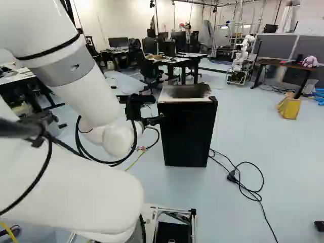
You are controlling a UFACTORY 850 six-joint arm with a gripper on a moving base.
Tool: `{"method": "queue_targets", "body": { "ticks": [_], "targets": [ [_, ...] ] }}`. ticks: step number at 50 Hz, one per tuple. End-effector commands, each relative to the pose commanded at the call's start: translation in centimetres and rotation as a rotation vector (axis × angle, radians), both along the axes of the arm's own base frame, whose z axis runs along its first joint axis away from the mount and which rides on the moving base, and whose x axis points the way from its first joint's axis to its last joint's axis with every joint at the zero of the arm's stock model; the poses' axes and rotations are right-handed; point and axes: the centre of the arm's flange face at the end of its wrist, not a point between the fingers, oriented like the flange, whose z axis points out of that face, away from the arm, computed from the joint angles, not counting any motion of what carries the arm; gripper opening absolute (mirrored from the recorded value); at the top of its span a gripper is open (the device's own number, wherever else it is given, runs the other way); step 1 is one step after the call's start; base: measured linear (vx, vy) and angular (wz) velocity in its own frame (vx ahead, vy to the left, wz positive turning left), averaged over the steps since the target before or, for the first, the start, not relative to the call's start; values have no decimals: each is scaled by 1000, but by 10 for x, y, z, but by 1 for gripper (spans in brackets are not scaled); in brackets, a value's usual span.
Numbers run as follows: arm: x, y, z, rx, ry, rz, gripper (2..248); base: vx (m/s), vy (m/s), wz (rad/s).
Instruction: Grab a drink from the fridge
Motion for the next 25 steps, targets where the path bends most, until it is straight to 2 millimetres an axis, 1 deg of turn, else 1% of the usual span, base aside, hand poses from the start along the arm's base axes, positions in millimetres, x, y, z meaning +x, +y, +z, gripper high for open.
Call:
{"method": "queue_targets", "body": {
  "ticks": [25],
  "targets": [
    [0,0,0,0,0,0,247,0,0,0]
  ]
}}
